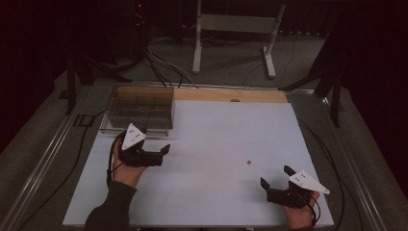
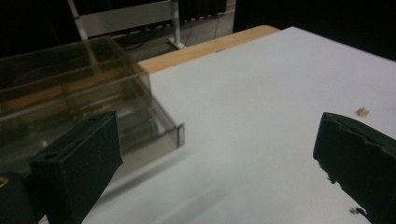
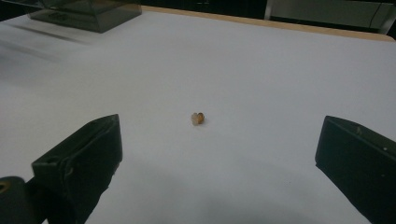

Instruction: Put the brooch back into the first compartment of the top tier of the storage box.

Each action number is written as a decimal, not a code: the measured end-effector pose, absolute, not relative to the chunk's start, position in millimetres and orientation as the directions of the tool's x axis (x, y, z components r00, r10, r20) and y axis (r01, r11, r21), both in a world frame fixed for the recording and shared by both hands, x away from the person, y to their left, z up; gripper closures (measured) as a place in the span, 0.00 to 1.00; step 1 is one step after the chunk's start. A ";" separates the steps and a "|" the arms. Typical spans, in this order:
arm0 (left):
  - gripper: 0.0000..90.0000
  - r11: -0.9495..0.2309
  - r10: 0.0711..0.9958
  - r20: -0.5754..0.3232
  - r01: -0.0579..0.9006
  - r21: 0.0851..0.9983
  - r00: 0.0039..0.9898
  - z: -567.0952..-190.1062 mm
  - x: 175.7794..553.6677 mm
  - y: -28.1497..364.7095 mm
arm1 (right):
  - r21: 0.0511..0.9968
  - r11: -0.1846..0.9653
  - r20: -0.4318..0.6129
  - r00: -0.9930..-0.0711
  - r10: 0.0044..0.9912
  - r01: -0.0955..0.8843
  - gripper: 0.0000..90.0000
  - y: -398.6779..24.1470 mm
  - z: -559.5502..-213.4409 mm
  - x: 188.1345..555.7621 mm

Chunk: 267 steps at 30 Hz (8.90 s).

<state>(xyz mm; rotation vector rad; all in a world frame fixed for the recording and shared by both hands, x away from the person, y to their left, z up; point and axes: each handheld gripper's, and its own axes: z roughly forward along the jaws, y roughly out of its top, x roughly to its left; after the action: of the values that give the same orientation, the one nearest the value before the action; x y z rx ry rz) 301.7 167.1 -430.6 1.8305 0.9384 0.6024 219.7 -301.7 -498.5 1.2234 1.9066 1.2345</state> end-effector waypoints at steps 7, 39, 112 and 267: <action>0.02 -0.230 0.796 -0.013 0.322 0.918 0.605 -415.6 319.9 151.4 | 0.906 0.166 0.022 -0.436 0.900 0.389 0.01 -301.0 -498.0 219.1; 0.02 -0.297 0.712 -0.047 0.361 0.884 0.701 -430.5 371.8 47.1 | 0.916 0.156 0.024 -0.438 0.899 0.371 0.00 -298.4 -494.8 213.3; 0.78 -0.638 0.455 -0.109 0.409 0.652 0.884 -513.6 365.1 -119.7 | 0.921 0.149 0.024 -0.435 0.900 0.360 0.00 -302.5 -491.3 211.0; 0.90 -0.382 0.789 -0.004 0.496 0.780 0.614 -386.9 392.9 129.0 | 0.917 0.138 0.043 -0.437 0.898 0.374 0.00 -301.2 -494.3 213.0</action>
<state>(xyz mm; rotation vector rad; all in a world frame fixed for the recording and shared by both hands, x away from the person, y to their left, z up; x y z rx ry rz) 392.9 129.0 -386.9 2.0589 1.0092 0.4791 213.0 -301.2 -494.3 1.2174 1.8866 1.2760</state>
